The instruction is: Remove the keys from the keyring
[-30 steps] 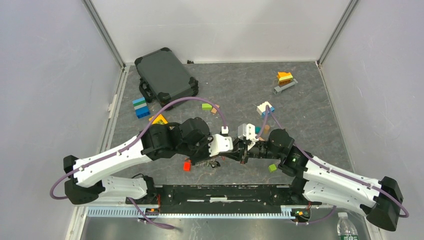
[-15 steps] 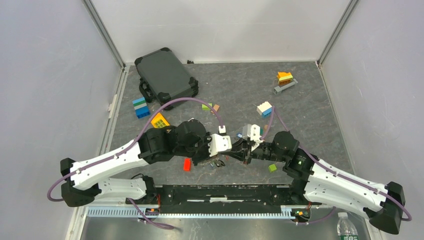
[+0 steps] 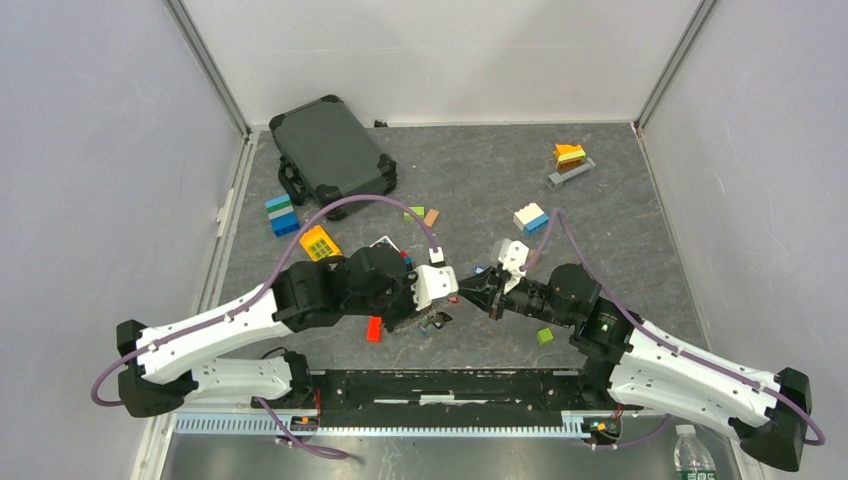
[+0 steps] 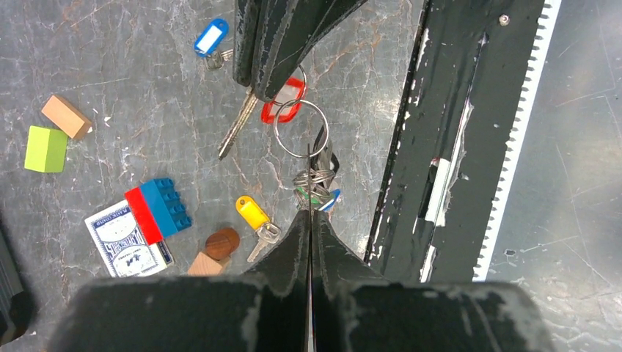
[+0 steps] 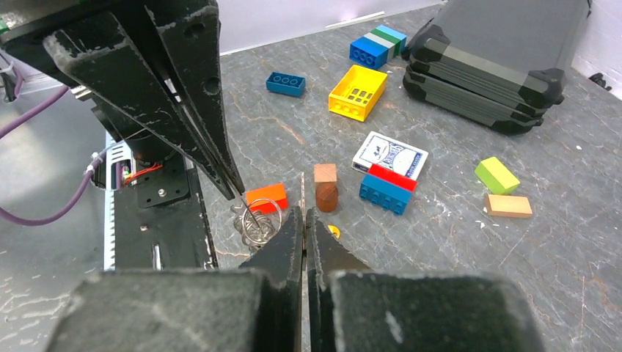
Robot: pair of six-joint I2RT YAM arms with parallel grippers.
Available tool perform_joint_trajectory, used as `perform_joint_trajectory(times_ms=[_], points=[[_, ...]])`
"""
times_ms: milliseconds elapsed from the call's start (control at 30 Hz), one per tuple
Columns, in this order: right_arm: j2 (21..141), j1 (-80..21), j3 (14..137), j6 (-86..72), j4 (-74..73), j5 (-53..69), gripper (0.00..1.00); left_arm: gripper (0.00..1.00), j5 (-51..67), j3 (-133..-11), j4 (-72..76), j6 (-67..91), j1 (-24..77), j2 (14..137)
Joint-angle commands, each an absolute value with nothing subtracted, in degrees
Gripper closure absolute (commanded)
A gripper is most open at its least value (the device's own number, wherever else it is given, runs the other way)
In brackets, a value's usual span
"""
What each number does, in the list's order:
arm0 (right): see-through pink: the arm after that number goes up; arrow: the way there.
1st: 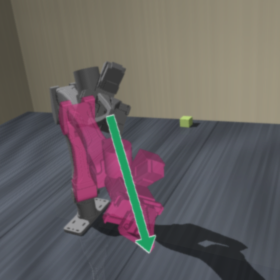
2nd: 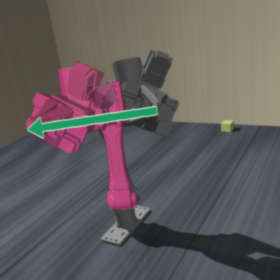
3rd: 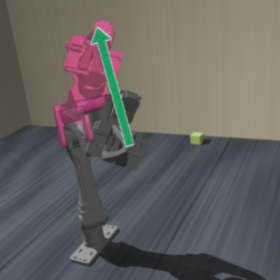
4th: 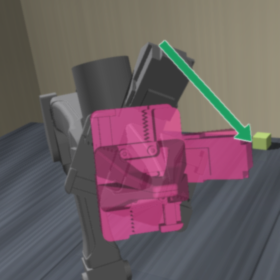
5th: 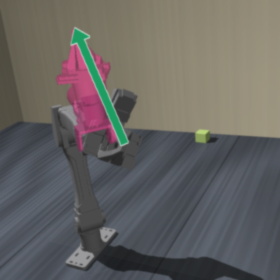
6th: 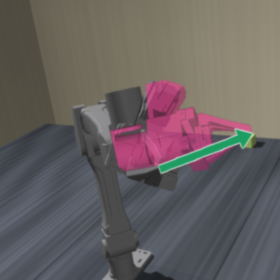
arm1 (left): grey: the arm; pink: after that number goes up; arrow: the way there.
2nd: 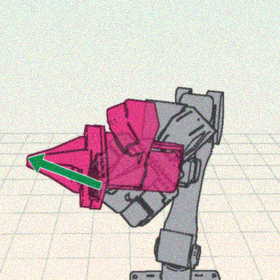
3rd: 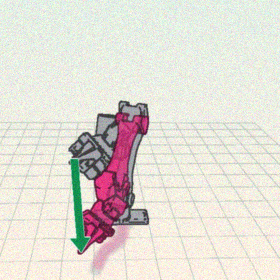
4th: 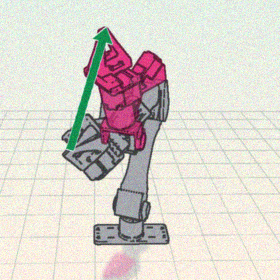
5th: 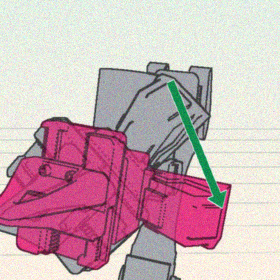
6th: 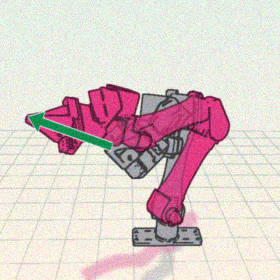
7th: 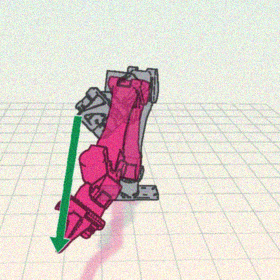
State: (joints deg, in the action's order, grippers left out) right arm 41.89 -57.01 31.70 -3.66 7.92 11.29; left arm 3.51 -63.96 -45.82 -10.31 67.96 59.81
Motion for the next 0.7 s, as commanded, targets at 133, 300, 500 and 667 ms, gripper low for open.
perform_joint_trajectory(times_ms=[133,300,500,667], points=[[39.99,-55.67,33.44,-3.02,6.7,-0.79,0.54,0.98,3.2,-63.19,-53.61,-8.88,68.39,56.59],[37.18,-55.63,32.26,-0.72,6.88,-1.98,0.38,0.98,0.89,-64.19,-55.78,-11.65,68.36,56.85],[34.66,-55.64,29.47,2.89,9.65,6.02,0.37,0.98,-2.8,-66.91,-59.93,-16.41,68.41,59.14],[35.55,-55.64,26.48,3.95,14.83,14.82,0.37,0.98,-5.09,-70.48,-62.55,-20.32,68.38,61.53]])
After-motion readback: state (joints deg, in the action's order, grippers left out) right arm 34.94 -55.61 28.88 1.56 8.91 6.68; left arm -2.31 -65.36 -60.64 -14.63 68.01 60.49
